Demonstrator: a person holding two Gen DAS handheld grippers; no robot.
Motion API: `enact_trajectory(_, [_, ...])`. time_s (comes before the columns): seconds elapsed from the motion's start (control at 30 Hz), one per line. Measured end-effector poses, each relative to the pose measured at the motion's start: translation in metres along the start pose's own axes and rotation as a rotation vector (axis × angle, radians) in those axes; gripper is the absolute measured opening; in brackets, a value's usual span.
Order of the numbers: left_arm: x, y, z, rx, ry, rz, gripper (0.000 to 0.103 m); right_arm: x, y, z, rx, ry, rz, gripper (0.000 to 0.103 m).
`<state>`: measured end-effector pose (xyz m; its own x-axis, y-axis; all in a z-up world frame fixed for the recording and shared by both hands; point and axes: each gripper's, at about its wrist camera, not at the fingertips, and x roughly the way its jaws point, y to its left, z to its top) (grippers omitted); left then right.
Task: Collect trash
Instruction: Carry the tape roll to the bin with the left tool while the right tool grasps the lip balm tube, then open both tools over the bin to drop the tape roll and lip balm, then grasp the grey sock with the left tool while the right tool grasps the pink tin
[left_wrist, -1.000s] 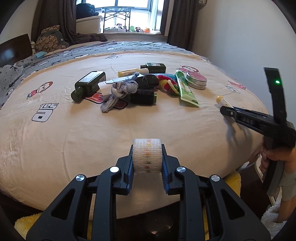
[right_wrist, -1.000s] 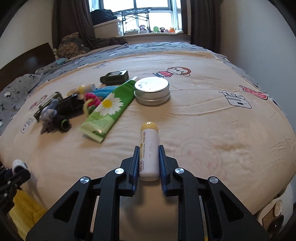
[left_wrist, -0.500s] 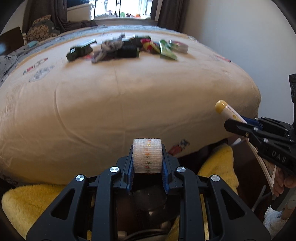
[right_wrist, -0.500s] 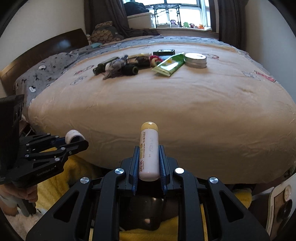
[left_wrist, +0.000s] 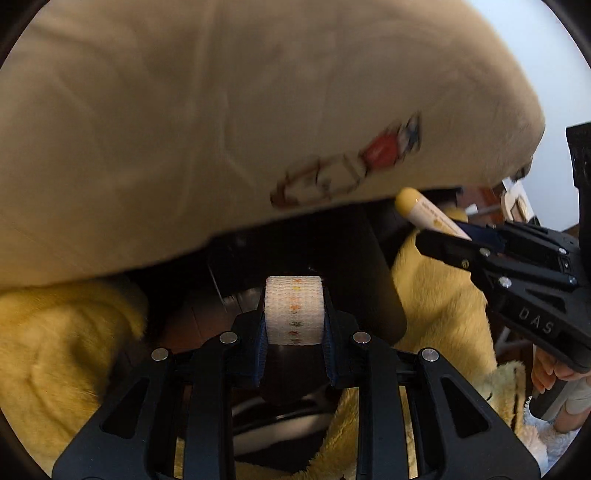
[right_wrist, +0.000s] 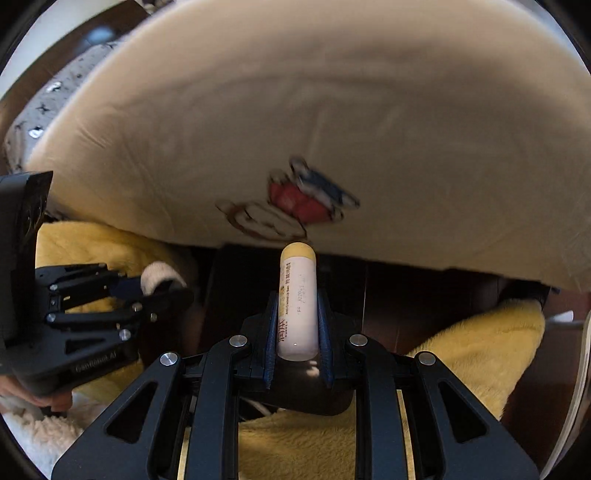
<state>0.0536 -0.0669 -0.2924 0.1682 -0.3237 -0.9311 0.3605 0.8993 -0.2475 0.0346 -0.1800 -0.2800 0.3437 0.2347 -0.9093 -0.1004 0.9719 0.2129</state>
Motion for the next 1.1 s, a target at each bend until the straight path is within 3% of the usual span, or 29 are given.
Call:
enact_trajectory(0.23, [0.01,0.002,0.0,0.011,0.029,-0.013,0.024,0.013,0.0,0.004,0.02,0.032,0.005,0.023])
enact_trajectory(0.37, [0.01,0.002,0.002,0.004,0.021,0.003,0.045,0.013,-0.001,0.009,0.018,0.015,-0.019,0.023])
enact_trajectory(0.4, [0.008,0.003,0.002,-0.003,0.014,0.013,0.051,0.013,-0.004,0.011,0.019,0.008,-0.025,0.026])
enact_trajectory(0.53, [-0.004,0.006,0.005,-0.014,-0.03,0.054,0.054,-0.001,-0.011,0.015,0.032,-0.044,-0.048,0.049])
enact_trajectory(0.83, [-0.078,0.004,0.021,0.034,-0.269,0.176,0.069,-0.077,-0.023,0.043,0.057,-0.316,-0.108,0.083])
enact_trajectory(1.1, [-0.136,0.008,0.058,0.038,-0.436,0.239,0.074,-0.125,-0.025,0.102,0.009,-0.489,-0.165,0.087])
